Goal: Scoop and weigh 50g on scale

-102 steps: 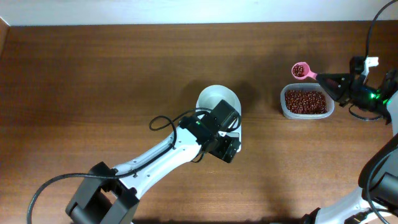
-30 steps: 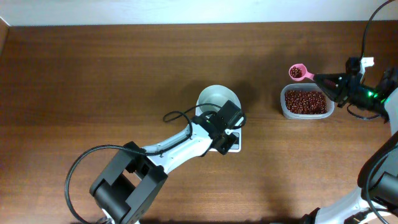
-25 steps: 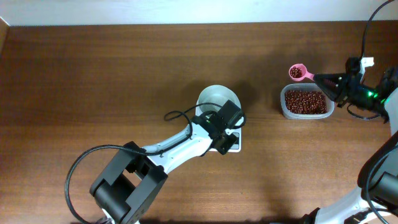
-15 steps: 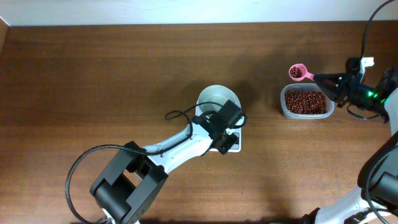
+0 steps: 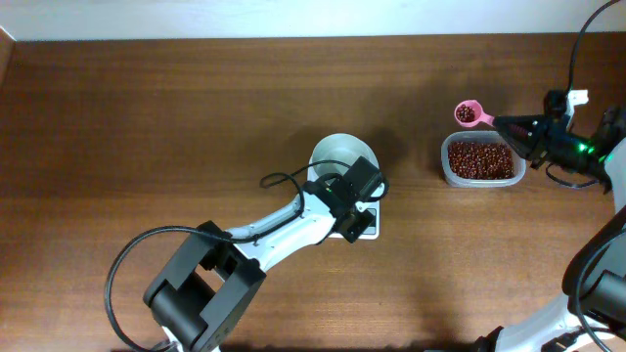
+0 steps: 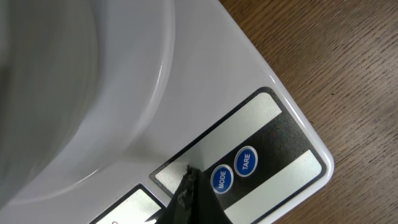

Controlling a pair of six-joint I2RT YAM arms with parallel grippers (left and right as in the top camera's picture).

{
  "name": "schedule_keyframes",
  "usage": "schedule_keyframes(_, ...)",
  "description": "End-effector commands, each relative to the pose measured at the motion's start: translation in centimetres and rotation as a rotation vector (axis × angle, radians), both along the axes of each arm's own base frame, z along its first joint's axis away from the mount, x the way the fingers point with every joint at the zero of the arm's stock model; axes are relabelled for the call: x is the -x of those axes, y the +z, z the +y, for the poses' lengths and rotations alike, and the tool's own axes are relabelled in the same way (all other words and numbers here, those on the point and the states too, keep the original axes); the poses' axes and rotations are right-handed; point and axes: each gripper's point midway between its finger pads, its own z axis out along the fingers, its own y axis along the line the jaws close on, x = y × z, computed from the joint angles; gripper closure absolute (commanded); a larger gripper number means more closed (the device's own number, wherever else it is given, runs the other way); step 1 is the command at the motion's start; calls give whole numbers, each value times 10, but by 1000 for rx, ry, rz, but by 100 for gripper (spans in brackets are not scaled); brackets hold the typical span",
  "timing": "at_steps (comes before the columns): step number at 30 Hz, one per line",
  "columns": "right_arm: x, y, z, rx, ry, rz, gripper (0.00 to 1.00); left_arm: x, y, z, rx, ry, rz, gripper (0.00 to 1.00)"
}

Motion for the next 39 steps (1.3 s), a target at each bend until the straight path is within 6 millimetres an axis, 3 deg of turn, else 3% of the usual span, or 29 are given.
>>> schedule_keyframes(1, 0, -5, 5, -3, 13, 7, 96, 18, -29, 14, -83, -19, 84, 100)
schedule_keyframes(7, 0, -5, 5, -2, 13, 7, 96, 20, -25, 16, -97, -19, 97, 100)
schedule_keyframes(12, 0, -5, 5, -2, 13, 8, 96, 7, 25, 4, -46, -19, 45, 100)
schedule_keyframes(14, 0, -5, 5, -2, 13, 7, 96, 5, 35, 2, -29, -19, 27, 100)
schedule_keyframes(25, 0, -5, 5, -2, 13, 8, 96, -3, 38, -11, 17, -27, -22, 100)
schedule_keyframes(33, 0, -5, 5, -4, 13, 10, 96, -2, 7, -8, -28, -26, 20, 100)
schedule_keyframes(39, 0, -5, 5, -4, 13, 10, 96, -1, 5, -7, -37, -25, 25, 100)
